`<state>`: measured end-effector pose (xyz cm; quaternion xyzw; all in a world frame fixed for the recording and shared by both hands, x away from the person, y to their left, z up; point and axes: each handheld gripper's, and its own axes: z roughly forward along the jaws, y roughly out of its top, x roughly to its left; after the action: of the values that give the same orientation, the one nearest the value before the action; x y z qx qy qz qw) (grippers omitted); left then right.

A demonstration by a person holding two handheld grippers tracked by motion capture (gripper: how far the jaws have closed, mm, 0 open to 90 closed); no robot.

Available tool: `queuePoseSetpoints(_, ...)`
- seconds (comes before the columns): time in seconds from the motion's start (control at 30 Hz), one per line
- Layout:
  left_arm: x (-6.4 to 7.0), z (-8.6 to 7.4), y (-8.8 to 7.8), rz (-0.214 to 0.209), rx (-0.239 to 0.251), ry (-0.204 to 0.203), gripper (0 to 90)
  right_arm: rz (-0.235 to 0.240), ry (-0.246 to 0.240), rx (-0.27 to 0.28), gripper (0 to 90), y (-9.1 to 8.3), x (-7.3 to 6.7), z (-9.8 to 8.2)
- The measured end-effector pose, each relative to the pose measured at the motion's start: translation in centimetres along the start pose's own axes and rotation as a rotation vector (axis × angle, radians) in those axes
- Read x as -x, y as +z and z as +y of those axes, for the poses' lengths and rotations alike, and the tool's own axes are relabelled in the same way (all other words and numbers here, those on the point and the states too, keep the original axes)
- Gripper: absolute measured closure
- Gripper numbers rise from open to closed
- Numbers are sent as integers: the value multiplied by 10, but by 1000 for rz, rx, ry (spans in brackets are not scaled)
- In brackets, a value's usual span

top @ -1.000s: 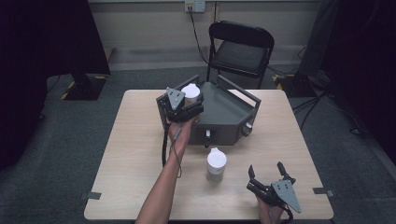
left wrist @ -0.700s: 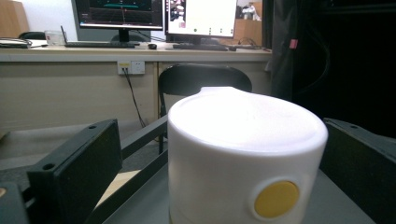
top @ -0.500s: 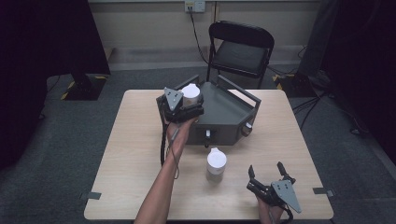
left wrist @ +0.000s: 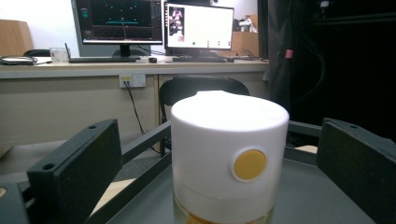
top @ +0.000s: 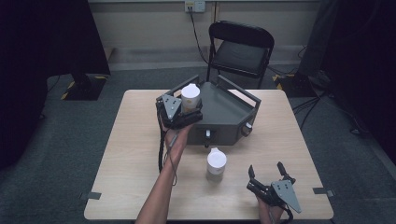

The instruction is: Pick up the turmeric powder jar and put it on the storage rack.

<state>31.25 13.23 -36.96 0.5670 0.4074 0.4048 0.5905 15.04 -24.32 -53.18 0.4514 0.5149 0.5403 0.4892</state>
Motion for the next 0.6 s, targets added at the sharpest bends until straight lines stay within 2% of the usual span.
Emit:
queuePoseSetpoints(0.3, -6, -16, -12, 6, 16, -36, 0, 1, 0, 0, 4, 0, 0, 0)
queuePoseSetpoints(0.6, -8, -19, -29, 5, 52, -23, 0, 1, 0, 0, 4, 0, 0, 0)
